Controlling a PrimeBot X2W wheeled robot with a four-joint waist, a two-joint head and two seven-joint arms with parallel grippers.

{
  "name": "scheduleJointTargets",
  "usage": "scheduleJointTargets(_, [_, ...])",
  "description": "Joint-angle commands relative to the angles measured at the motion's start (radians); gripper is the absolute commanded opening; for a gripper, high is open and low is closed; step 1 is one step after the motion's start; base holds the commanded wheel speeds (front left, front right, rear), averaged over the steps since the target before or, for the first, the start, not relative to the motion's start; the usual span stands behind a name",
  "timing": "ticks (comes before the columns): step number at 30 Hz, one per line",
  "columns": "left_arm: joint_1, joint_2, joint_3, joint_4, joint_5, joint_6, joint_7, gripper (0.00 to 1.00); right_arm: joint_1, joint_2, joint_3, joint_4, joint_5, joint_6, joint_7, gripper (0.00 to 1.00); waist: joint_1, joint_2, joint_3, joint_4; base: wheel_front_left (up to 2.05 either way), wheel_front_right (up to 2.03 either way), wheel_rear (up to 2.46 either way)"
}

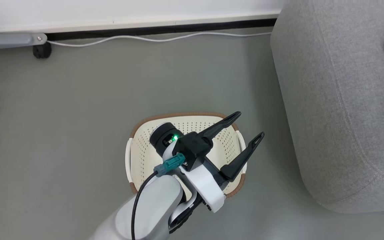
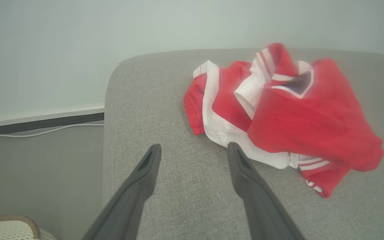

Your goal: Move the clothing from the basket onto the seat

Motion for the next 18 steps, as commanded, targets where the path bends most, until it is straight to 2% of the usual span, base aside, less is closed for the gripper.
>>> scheduleJointTargets(1, [0.017, 0.010, 0.035, -0.023, -0.008, -0.007, -0.006, 1.00, 0.058, -0.004, 0.027, -0.030, 0.008, 0.003, -0.009, 1.00, 0.0000, -0.0001, -0.027, 0.007, 0.00, 0.00, 0.00])
scheduleJointTargets(8, [0.078, 0.018, 0.097, -0.011, 0.001, -0.007, -0.006, 1.00, 0.137, 0.020, 0.064, -0.120, 0.034, 0.003, -0.014, 1.00, 0.0000, -0.0001, -0.098, 0.036, 0.00, 0.00, 0.00])
scheduleJointTargets(18, [0.216, 0.025, 0.305, 0.019, 0.064, -0.007, -0.006, 1.00, 0.290, 0.049, 0.039, -0.356, 0.022, 0.003, -0.015, 1.00, 0.0000, -0.0001, -0.198, 0.092, 0.00, 0.00, 0.00])
